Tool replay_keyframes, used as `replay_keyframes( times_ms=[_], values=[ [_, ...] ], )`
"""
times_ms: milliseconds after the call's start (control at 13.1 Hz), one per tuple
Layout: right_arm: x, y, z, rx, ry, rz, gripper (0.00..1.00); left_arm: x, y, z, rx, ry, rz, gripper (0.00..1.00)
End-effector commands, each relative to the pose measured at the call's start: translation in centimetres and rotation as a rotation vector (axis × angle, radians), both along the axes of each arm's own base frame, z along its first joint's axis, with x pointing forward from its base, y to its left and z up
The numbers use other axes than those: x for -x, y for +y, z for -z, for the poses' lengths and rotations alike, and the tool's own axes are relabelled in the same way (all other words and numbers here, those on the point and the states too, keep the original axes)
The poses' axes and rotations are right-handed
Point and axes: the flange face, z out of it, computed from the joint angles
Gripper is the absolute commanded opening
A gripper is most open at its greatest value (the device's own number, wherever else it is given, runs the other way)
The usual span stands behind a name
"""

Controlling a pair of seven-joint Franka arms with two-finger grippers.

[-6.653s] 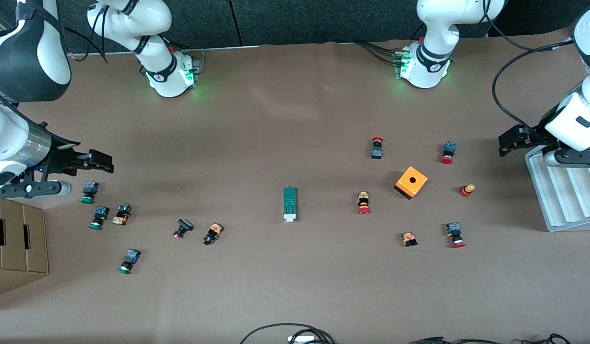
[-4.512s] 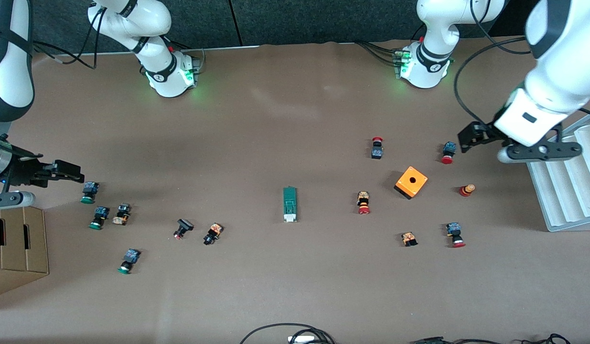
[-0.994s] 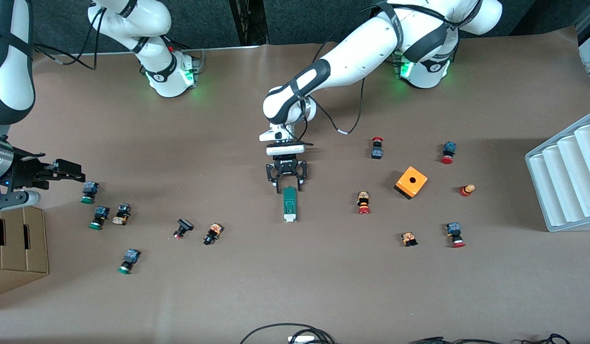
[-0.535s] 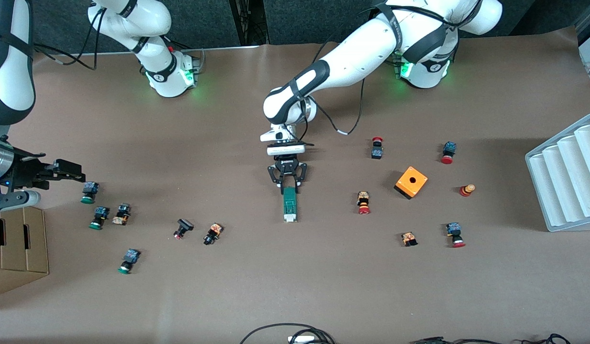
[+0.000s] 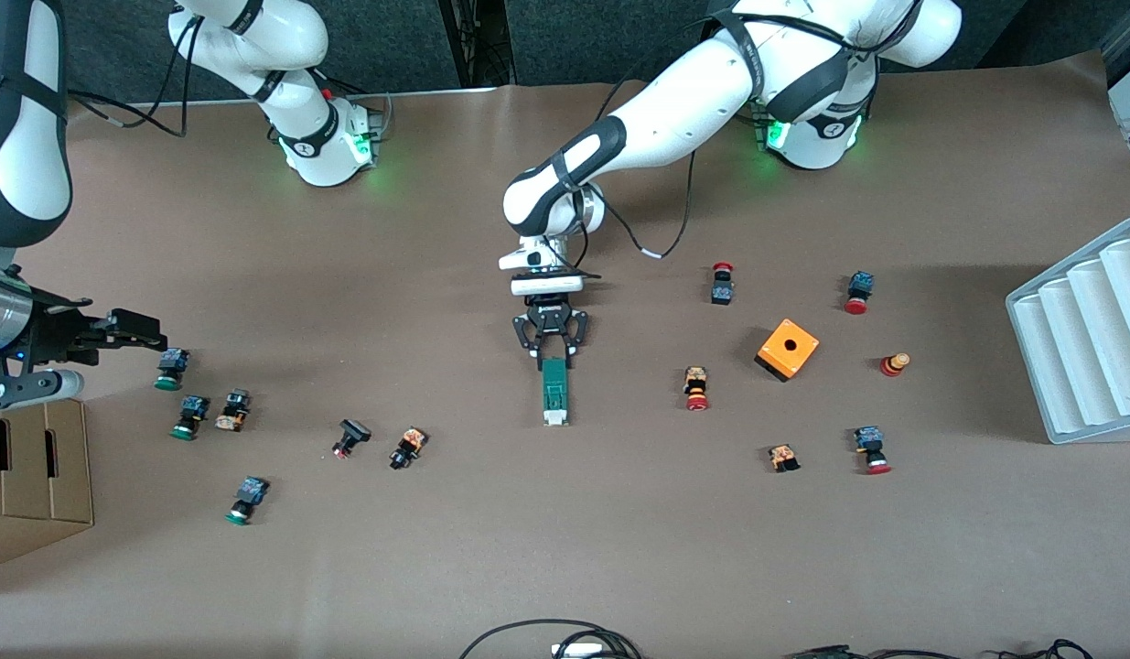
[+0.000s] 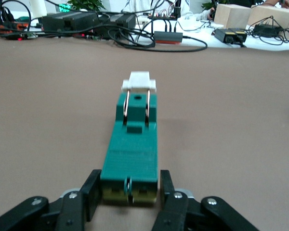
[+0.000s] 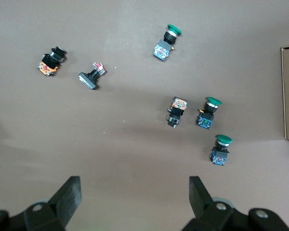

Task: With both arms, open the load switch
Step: 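Lower the left gripper and grasp the green switch base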

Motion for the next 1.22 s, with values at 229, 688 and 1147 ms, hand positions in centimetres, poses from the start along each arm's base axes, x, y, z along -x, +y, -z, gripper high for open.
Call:
replay_keyframes(
  times_ms=[229, 688, 1147],
  values=[
    [-0.3, 0.1, 0.0, -0.011, -0.001, 0.007, 1.00, 0.2, -0.4, 1.3, -0.003, -0.020, 0.014, 0.38],
    [-0.2, 0.2, -0.3, -0.007, -0.005, 0.006, 1.00, 1.4, -0.3, 2.7, -0.035, -0.044, 0.009, 0.34],
    [-0.2, 0.4, -0.3, -0.010, -0.007, 0.004, 1.00, 1.2, -0.4, 2.6, -0.034, -0.054, 0.002, 0.37]
  ],
)
